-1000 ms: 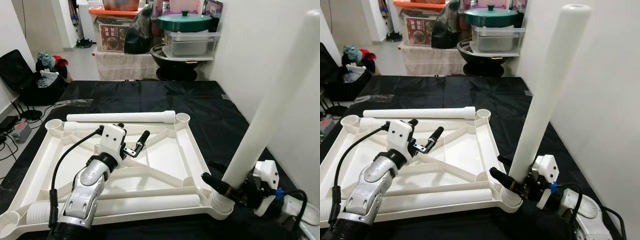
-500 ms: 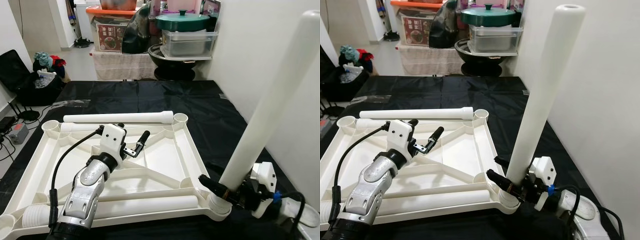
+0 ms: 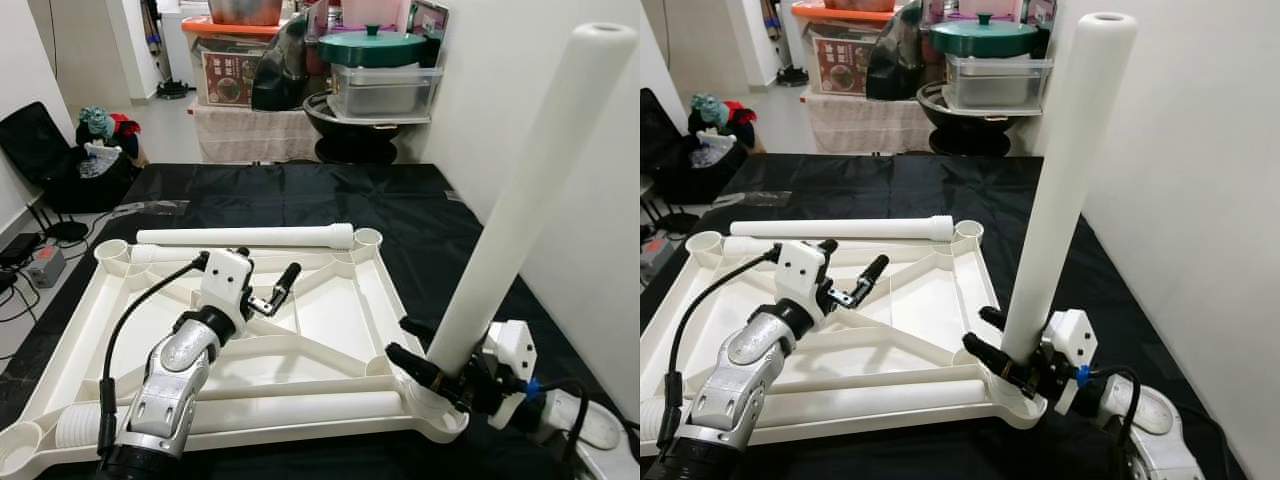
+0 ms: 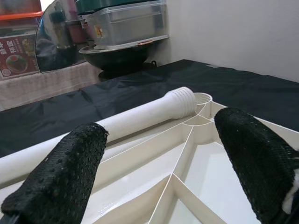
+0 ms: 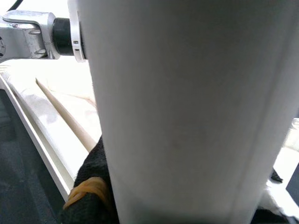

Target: Building children table

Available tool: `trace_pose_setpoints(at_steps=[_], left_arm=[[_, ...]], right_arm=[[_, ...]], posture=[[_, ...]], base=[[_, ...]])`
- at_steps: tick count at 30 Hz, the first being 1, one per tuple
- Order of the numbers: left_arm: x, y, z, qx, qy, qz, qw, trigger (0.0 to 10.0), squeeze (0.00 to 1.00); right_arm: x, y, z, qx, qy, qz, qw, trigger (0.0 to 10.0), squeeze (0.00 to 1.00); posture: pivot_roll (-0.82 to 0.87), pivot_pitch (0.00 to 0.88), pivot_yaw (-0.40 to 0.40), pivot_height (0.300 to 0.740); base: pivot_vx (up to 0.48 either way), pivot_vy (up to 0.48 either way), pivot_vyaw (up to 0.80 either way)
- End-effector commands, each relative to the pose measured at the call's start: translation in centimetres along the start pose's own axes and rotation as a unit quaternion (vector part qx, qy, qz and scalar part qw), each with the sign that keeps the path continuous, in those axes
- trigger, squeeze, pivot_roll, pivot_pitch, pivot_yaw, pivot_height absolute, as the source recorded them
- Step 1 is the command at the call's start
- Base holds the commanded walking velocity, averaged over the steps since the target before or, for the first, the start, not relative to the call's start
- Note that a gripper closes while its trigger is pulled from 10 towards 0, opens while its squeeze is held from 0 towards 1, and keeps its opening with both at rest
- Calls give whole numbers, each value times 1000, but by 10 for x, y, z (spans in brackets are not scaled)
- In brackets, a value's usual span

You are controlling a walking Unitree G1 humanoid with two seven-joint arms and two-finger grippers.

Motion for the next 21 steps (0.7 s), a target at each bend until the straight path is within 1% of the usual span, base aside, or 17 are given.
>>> trace_pose_setpoints(at_steps=[1,4,6,7,9,17,21], left_arm=[[-3,0,1,-4,4,5,1000,10000,0],[-2,1,2,-5,4,5,1000,10000,0],[-4,2,-1,-8,2,6,1000,10000,0],[-4,2,-1,-8,2,6,1000,10000,0],[-4,3,-4,-11,0,6,1000,10000,0],[-5,3,-2,-12,1,7,1000,10000,0],[-4,6,-3,-15,1,5,1000,10000,0]], right_arm=[[-44,-10,11,4,54,87,995,10000,0],[-44,-16,5,-6,49,92,995,10000,0],[-44,-27,-3,-21,45,102,994,10000,0],[-44,-27,-3,-21,45,102,994,10000,0],[-45,-35,-5,-28,46,112,992,10000,0],[-46,-41,-6,-34,51,117,991,10000,0],[-45,-39,0,-30,56,113,992,10000,0]], posture=[[22,0,-13,740],[17,0,-12,740],[6,0,-8,740],[6,0,-8,740],[3,0,-4,740],[-8,0,2,740],[-20,0,3,740]], base=[[0,0,0],[0,0,0],[0,0,0],[0,0,0],[0,0,0],[0,0,0],[0,0,0]])
Point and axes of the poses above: a point about 5 cm out from each wrist's last joint towards the gripper, its own y axis pointing out of the wrist towards the gripper, its own x axis along the axis of the wrist's last joint, z = x × y, the point moved 5 cm from there along y, pointing out of the wrist towards the gripper, and after that the axes turned 3 degrees about y, right-handed, at the moved point
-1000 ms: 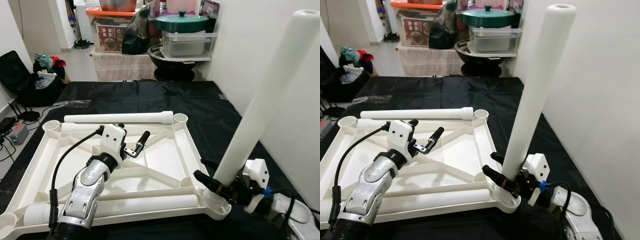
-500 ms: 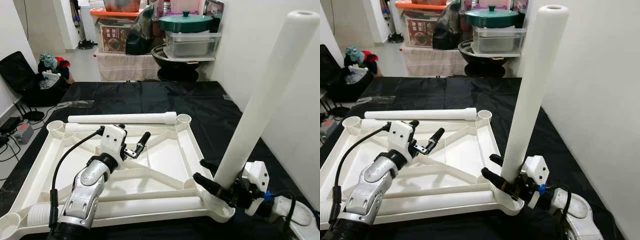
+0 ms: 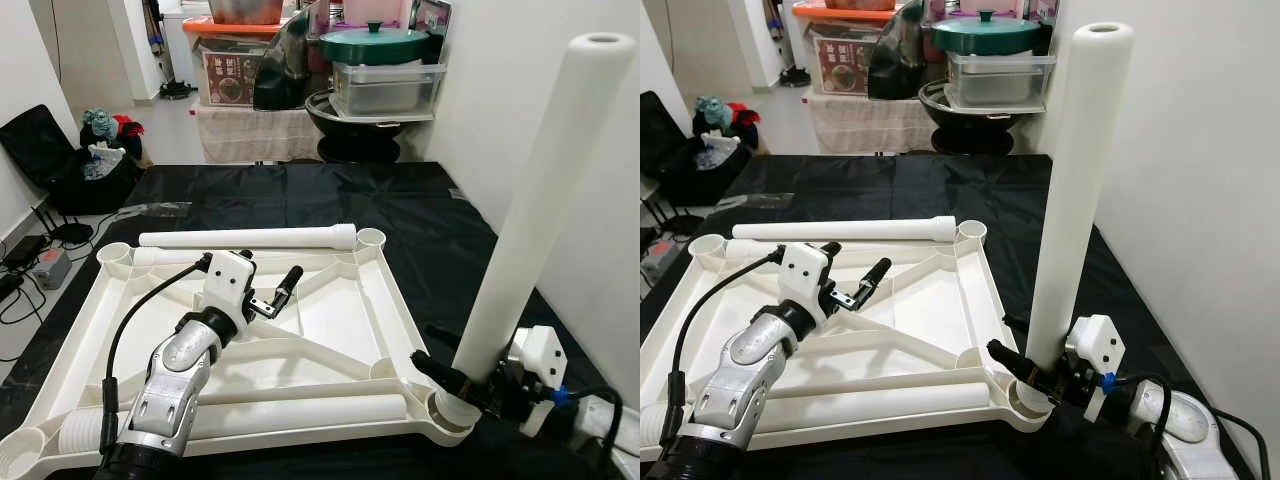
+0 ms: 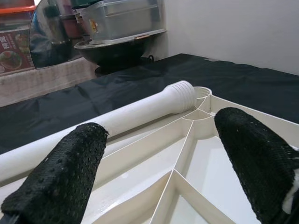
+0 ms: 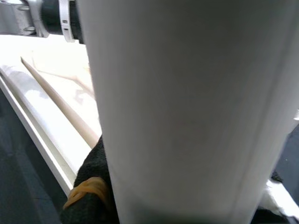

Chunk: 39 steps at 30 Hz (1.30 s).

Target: Building children table

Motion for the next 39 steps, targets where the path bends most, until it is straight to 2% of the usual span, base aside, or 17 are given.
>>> trace_pose_setpoints(at_steps=[1,9,14,19,20,25,27,32,39], left_arm=[[0,2,-1,-4,2,-1,1000,10000,0],[-1,2,1,-1,4,-1,1000,10000,0],[-1,1,3,2,4,0,1000,10000,0],[-2,3,1,0,1,0,1000,10000,0],[-1,4,-1,-3,0,-1,1000,10000,0],[1,5,0,-3,-5,-3,1000,10000,0],[0,4,3,0,-6,-1,1000,10000,0],[0,4,6,2,-5,0,1000,10000,0],[0,4,7,5,-5,-1,1000,10000,0]], right_arm=[[-44,-10,10,-5,76,76,994,10000,0],[-42,3,24,24,81,66,994,10000,0],[-42,5,24,27,83,64,994,10000,0],[-44,8,19,15,82,57,995,10000,0],[-38,15,16,9,86,37,996,10000,0],[-29,23,15,8,100,5,995,10000,0],[-27,32,13,9,108,-14,994,10000,0],[-29,39,18,26,112,-18,993,10000,0],[-34,38,22,37,103,-2,994,10000,0]], posture=[[-20,0,3,740],[-6,0,-8,740],[-6,0,-11,740],[-7,0,-6,740],[-1,0,-4,740],[7,0,-7,740],[18,0,-7,740],[20,0,-11,740],[24,0,-12,740]], base=[[0,0,0],[0,0,0],[0,0,0],[0,0,0],[0,0,0],[0,0,0],[0,0,0],[0,0,0],[0,0,0]])
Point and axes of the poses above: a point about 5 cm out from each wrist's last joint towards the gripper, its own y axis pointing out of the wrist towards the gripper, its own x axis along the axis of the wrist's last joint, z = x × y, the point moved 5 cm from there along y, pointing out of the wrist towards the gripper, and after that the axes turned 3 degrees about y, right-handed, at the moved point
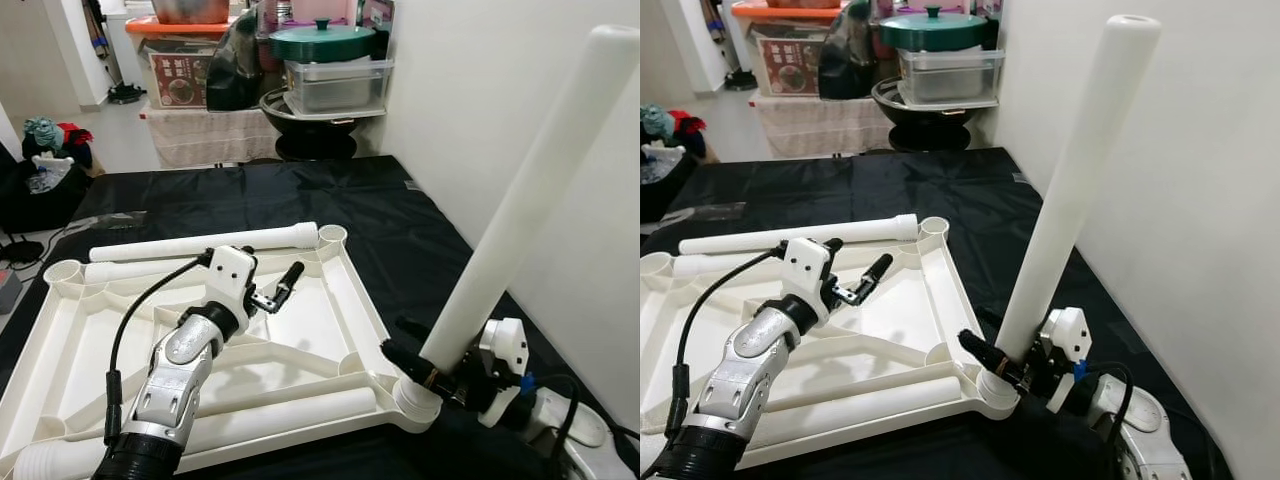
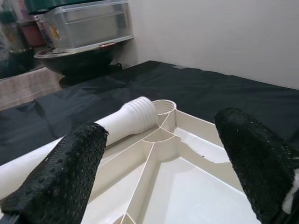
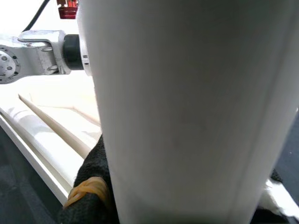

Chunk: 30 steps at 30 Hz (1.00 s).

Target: Building children table

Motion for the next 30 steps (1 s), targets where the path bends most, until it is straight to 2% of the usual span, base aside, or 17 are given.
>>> trace_pose_setpoints(at_steps=[1,9,13,17,26,30], left_arm=[[-3,-1,4,4,-2,5,1000,10000,0],[-2,0,6,7,-2,5,1000,10000,0],[-3,1,5,5,-2,5,1000,10000,0],[-1,2,7,6,-7,1,1000,10000,0],[-3,-1,8,13,-15,1,1000,10000,0],[-4,-1,7,11,-21,2,1000,10000,0]], right_arm=[[-38,-4,9,4,47,67,997,10000,0],[-40,-5,9,12,35,83,996,10000,0],[-37,-12,11,50,16,110,993,10000,0],[-22,-12,9,95,-6,122,988,10000,0],[-16,3,14,117,6,97,988,10000,0],[-14,2,9,96,30,71,992,10000,0]], posture=[[24,0,-11,740],[22,0,-12,740],[22,0,-18,740],[33,0,-32,740],[45,0,-50,740],[40,0,-38,740]], base=[[0,0,0],[0,0,0],[0,0,0],[0,0,0],[0,0,0],[0,0,0]])
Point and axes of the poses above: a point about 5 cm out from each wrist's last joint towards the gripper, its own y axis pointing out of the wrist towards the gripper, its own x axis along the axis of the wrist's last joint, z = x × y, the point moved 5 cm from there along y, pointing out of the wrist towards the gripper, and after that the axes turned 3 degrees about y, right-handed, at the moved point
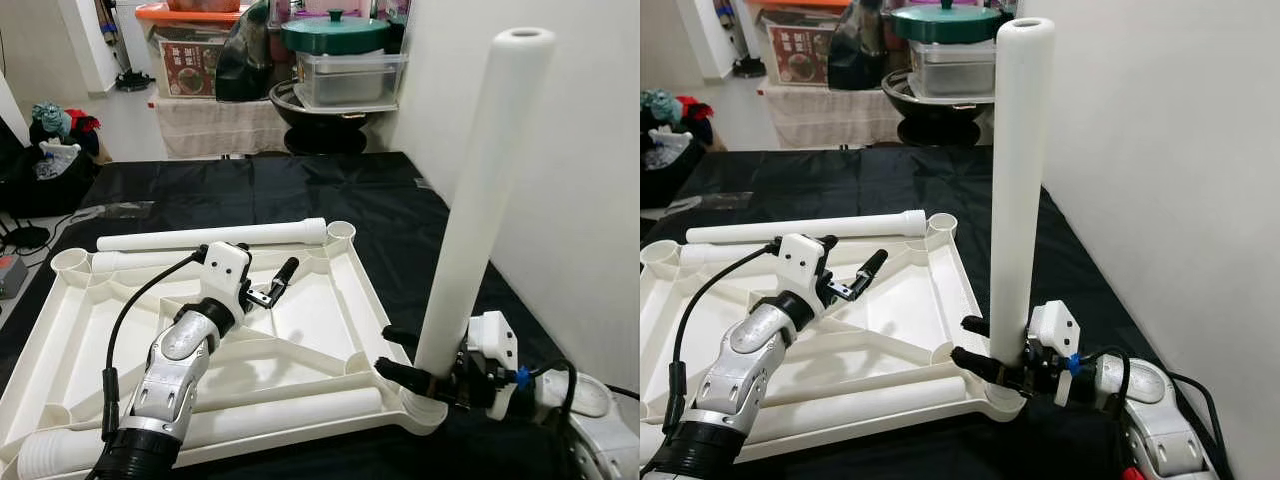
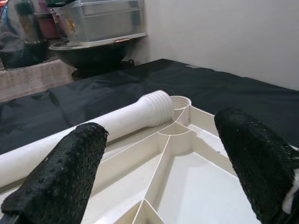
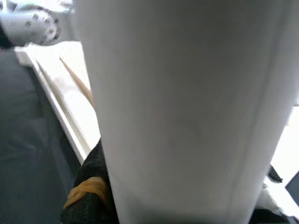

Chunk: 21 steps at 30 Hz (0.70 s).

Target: Building children table

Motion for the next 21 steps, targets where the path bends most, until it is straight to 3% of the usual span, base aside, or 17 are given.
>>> trace_pose_setpoints(at_steps=[1,13,21], left_arm=[[-4,-3,1,1,-7,5,1000,10000,0],[-3,2,2,-2,-15,5,1000,10000,0],[-4,1,-1,-7,-18,7,1000,10000,0]], right_arm=[[-23,3,9,5,66,13,998,10000,0],[-21,-2,8,-32,83,-18,996,10000,0],[-21,5,23,-45,79,-26,995,10000,0]], posture=[[40,0,-38,740],[19,0,-21,740],[1,0,-13,740]], base=[[0,0,0],[0,0,0],[0,0,0]])
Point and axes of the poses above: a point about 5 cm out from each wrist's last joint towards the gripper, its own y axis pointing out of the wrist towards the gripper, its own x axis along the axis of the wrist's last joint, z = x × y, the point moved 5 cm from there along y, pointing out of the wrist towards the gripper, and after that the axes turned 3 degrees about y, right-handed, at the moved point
